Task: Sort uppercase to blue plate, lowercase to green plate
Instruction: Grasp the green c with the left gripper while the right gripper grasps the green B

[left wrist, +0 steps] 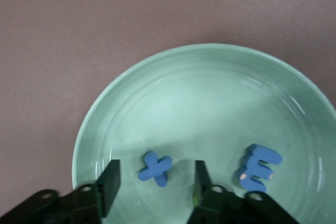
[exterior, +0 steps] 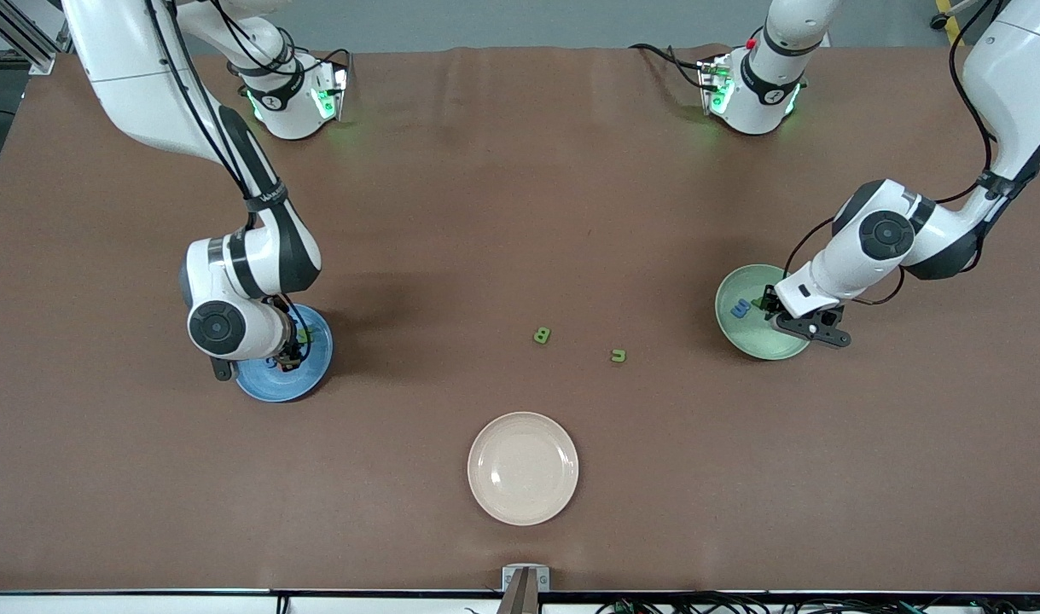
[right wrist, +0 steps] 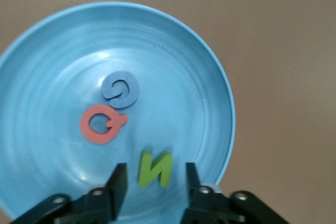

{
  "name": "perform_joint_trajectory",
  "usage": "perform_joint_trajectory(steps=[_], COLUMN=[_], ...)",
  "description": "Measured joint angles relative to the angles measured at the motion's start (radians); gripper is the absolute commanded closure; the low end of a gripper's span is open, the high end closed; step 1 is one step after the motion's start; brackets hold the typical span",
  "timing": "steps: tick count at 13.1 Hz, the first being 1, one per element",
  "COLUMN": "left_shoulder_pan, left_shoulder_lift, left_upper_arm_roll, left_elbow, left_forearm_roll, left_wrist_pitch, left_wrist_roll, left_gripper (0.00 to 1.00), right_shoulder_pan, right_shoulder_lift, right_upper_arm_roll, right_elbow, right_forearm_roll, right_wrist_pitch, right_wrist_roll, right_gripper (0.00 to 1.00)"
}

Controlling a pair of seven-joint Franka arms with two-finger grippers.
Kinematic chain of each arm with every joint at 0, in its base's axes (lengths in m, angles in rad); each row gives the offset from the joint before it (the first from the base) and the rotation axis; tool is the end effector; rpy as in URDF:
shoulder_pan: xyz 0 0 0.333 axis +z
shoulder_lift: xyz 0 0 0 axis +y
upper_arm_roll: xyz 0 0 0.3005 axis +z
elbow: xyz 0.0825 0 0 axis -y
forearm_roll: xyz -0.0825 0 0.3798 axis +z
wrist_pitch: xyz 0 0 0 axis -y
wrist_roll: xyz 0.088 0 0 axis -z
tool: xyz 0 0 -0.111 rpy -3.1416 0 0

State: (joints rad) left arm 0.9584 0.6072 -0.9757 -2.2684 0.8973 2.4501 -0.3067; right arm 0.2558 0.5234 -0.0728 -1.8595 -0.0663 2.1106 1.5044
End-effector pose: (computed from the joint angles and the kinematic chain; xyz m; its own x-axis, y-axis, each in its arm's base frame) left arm 0.5119 -0.0382 0.1836 0.9316 -0.3634 0.0067 -0.3630 -0.9311 -0.0363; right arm 0.5884 0.1066 0.2035 0.2997 -0.9519 0.0638 -0.9223 -0.2719 0.2745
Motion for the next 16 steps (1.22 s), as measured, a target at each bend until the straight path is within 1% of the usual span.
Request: perform_joint_trajectory(steps=[3, 4, 5, 6, 7, 9, 11, 13, 14, 16], left_shoulder_pan=[0.001, -0.002, -0.011, -0.035, -0.071, -0.167, -0.289, -0.441, -0.517, -0.654], left_shoulder_lift=[-0.001, -0.002, -0.002, -0.002, -0.001, 0.000, 0.009, 0.035, 0.053, 0.095], left_upper_arm_roll=[-0.086, -0.117, -0.139, -0.149, -0.151, -0.146, -0.110, -0.026, 0.023, 0.115], left_elbow=[0.033, 0.047, 0.061, 0.076, 0.094, 0.135, 0.193, 0.265, 0.302, 0.373], left_forearm_roll=[-0.014, -0.033, -0.051, -0.067, -0.082, -0.098, -0.104, -0.105, -0.105, -0.105], left_wrist_pitch=[-0.086, -0.101, -0.111, -0.121, -0.130, -0.151, -0.166, -0.170, -0.171, -0.171], left_wrist_roll=[-0.048, -0.084, -0.126, -0.172, -0.224, -0.348, -0.476, -0.585, -0.629, -0.680], left_gripper=[0.01, 0.01, 0.01, 0.01, 0.01, 0.01, 0.01, 0.01, 0.01, 0.01], right_shoulder_pan=[0.003, 0.008, 0.025, 0.058, 0.100, 0.184, 0.251, 0.300, 0.323, 0.382], right_shoulder_lift=[-0.051, -0.059, -0.062, -0.062, -0.060, -0.036, 0.010, 0.066, 0.090, 0.117], right_upper_arm_roll=[0.022, 0.041, 0.058, 0.066, 0.069, 0.073, 0.074, 0.074, 0.075, 0.076], right_elbow=[0.035, 0.052, 0.066, 0.074, 0.076, 0.094, 0.133, 0.185, 0.211, 0.239], right_forearm_roll=[0.016, 0.057, 0.117, 0.163, 0.185, 0.190, 0.190, 0.190, 0.189, 0.182], right_wrist_pitch=[-0.048, -0.046, -0.022, 0.020, 0.062, 0.105, 0.119, 0.138, 0.151, 0.184], right_wrist_roll=[0.004, 0.015, 0.029, 0.059, 0.118, 0.278, 0.378, 0.377, 0.335, 0.187], right_gripper=[0.00, 0.00, 0.00, 0.00, 0.00, 0.00, 0.00, 0.00, 0.00, 0.00])
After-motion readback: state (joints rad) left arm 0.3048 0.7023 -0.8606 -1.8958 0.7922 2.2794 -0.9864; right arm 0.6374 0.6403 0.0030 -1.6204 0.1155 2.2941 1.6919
